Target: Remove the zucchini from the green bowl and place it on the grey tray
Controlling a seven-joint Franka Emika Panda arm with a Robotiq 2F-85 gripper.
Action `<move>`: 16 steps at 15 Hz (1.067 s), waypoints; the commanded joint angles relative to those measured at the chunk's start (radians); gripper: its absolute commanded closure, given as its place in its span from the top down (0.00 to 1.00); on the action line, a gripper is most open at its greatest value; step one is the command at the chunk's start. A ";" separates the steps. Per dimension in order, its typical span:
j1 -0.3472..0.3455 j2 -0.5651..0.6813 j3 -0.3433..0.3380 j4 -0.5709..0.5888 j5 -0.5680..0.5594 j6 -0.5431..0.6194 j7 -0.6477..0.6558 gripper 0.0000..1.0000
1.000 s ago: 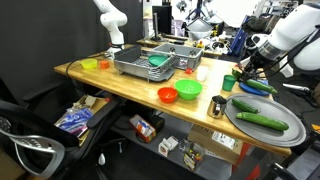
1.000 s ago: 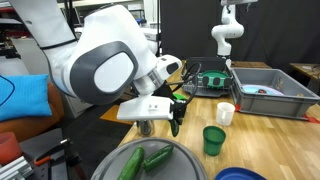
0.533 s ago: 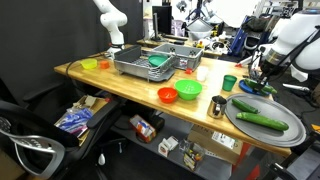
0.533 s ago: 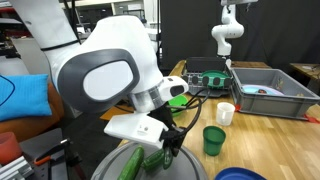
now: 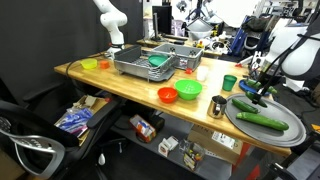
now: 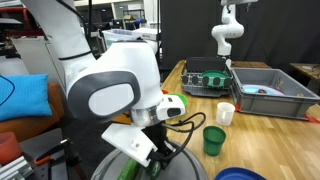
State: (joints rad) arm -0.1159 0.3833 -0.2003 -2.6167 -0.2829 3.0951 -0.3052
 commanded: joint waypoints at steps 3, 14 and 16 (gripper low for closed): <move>-0.138 0.077 0.130 0.077 0.081 -0.041 -0.009 0.07; -0.241 0.109 0.230 0.127 0.122 -0.067 -0.023 0.72; -0.238 0.107 0.228 0.126 0.124 -0.072 -0.020 0.86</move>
State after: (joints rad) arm -0.3257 0.4857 0.0011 -2.5033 -0.1841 3.0534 -0.3055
